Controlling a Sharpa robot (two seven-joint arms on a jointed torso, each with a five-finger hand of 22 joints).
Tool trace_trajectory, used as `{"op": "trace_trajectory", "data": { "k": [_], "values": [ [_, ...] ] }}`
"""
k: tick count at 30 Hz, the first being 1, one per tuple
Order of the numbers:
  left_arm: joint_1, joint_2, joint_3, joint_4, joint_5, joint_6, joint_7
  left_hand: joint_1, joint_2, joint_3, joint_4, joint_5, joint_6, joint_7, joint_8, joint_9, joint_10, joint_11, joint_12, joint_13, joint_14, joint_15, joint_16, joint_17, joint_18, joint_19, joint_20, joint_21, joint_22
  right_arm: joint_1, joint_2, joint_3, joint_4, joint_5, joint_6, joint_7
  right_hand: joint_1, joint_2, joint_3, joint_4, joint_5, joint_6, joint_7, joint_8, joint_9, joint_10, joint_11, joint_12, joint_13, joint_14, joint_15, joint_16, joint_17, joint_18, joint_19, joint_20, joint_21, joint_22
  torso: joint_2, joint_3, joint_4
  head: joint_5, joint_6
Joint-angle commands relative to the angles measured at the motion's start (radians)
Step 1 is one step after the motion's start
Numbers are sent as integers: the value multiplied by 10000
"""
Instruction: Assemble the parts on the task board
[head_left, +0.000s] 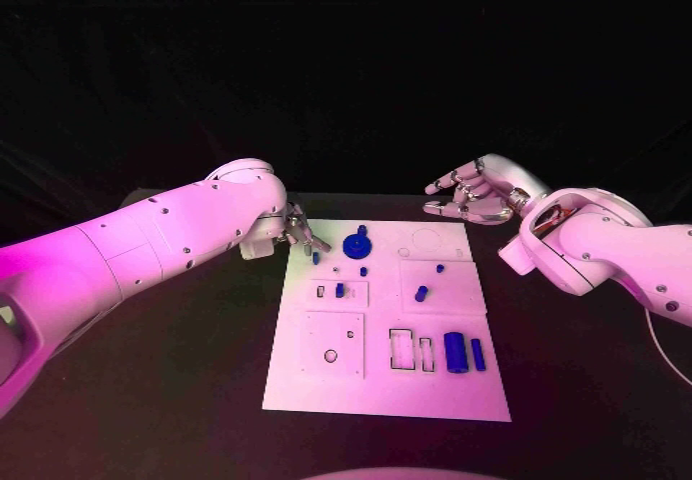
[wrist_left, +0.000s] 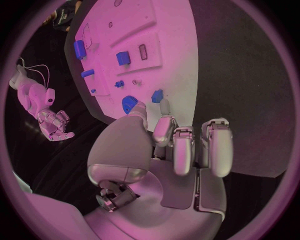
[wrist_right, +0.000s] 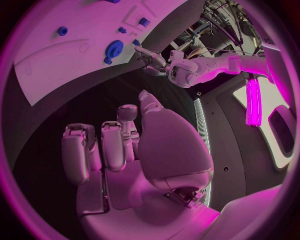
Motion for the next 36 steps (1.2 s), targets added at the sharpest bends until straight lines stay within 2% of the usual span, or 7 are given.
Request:
{"op": "trace_trajectory", "data": {
  "k": [1,27,36],
  "values": [
    [-4,37,-6,-22,98,318,103,117,30,-9,-33,3,86,21,-33,-19,39,-57,62,0,1037,43,31,2632,-20,602,77,46,1955,-6,15,0,-1,-43,135,36,-61,31,-26,48,31,59,11,52,9,-55,24,-38,-5,402,22,-48,-9,61,-68,-3,-62,1007,2,-3,2,-7,-13],
    [-30,128,-17,-101,100,325,-172,697,220,40,-126,0,169,9,-57,-154,56,-68,73,-4,1037,36,31,2632,-21,604,66,43,1967,-8,29,0,14,-40,150,50,-61,36,-27,52,37,62,9,54,11,-47,23,-19,4,403,22,-50,-9,60,-65,-3,-62,1009,2,2,-7,-28,-62],
    [-31,141,-18,-126,100,410,-202,1229,236,146,-355,-72,190,-11,-68,-230,57,-86,64,-21,1037,26,31,2632,-23,609,54,45,1980,-8,21,0,27,-38,156,52,-61,36,-27,52,37,62,9,54,11,-47,23,-19,4,403,22,-50,-9,60,-65,-3,-62,1009,2,-5,9,-42,-75]
  ]
}}
